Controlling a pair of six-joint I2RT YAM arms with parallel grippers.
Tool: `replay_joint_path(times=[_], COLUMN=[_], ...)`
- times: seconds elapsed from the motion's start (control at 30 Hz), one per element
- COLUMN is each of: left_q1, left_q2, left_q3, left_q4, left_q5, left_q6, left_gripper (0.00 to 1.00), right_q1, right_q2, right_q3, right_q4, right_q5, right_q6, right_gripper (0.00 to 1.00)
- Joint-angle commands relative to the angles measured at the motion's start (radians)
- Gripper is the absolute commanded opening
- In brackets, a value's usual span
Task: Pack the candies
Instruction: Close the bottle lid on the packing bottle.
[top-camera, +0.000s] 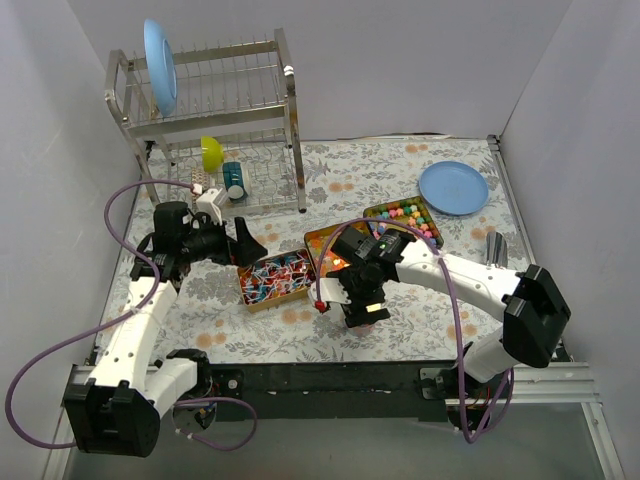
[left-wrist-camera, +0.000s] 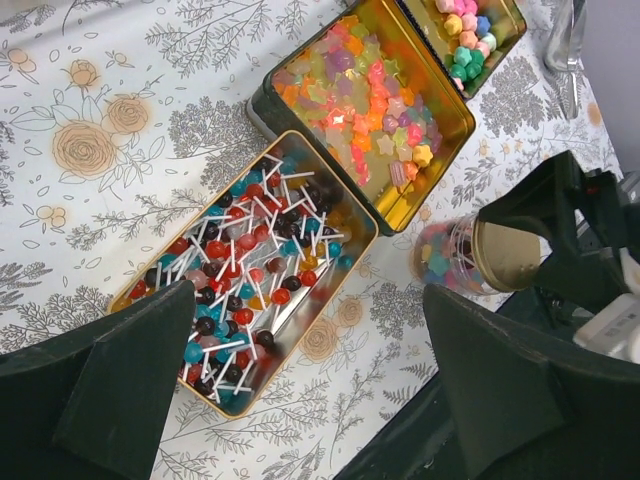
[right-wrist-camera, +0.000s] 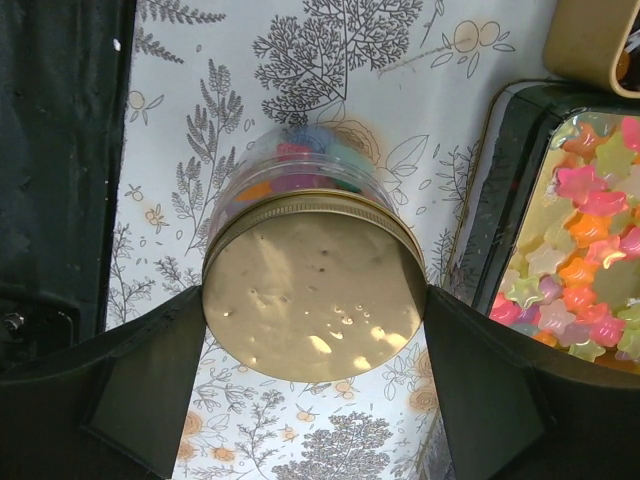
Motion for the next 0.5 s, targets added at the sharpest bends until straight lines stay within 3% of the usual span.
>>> replay_joint_path(times=[0.0,0.47], left_q1=[0.025,0.075], left_q2=[-0.042,-0.035], left_q3=[-0.012,-0.021], left_q4=[0.017,0.040], left_q5=[0.040,0.084], left_q6=[-0.013,-0.036], left_gripper=[0.98,0.98], right_q1=[0.003,0.009], right_q2=[0.027,0.023], right_q3=[-0.019,-0.066], right_q4=[0.042,0.042], right_q5=[0.046,0.008], right_q6=[-0.005,-0.037], right_gripper=[0.77,0.76])
